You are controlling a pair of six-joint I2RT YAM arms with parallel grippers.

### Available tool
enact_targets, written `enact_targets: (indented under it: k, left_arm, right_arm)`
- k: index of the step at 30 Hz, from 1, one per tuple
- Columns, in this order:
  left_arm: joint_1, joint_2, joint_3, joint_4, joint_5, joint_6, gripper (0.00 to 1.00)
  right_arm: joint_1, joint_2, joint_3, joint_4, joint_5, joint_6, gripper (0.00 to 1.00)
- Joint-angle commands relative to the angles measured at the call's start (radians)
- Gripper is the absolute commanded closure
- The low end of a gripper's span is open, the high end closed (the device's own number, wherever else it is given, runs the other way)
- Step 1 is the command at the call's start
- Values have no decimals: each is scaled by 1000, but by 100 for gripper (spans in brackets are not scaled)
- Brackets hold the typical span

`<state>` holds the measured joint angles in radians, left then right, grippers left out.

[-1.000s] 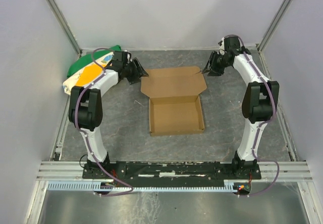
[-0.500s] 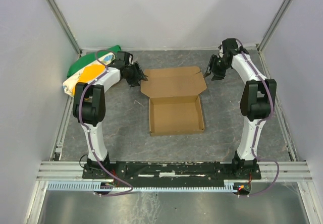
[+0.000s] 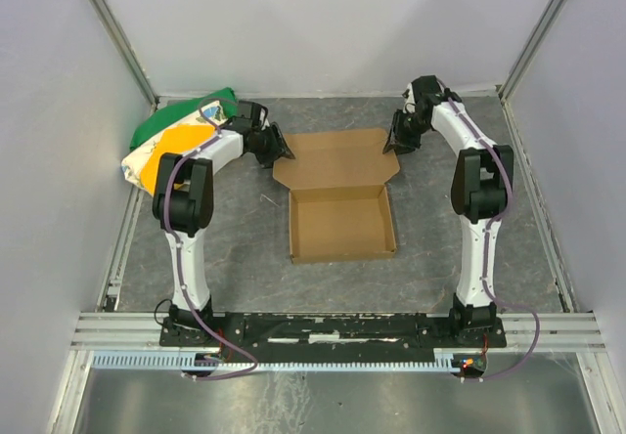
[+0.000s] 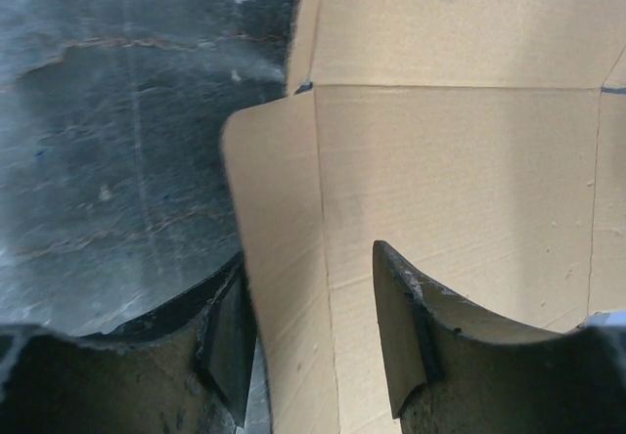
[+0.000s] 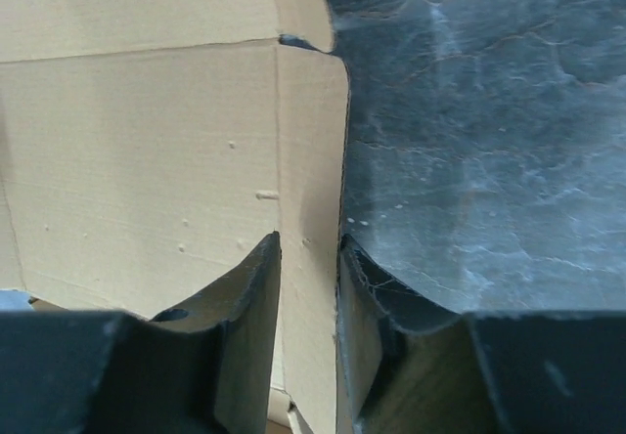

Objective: Fold the paper box

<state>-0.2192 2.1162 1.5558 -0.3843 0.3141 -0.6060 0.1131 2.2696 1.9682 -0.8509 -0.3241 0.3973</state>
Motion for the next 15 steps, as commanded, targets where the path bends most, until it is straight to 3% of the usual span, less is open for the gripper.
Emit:
enact_targets:
  k: [1,5,15]
  left_arm:
    - [-18,30,65,42,59,2,47]
    - [-22,28,87,56,90,2,57]
    - [-76,-67,136,84,80,39,78]
  right_arm:
    - [19,13,58,-13,-39,-11,68]
    - [25,3,52,-6,-35,-7,87]
    - [78,-177,-108,89,56,4,98]
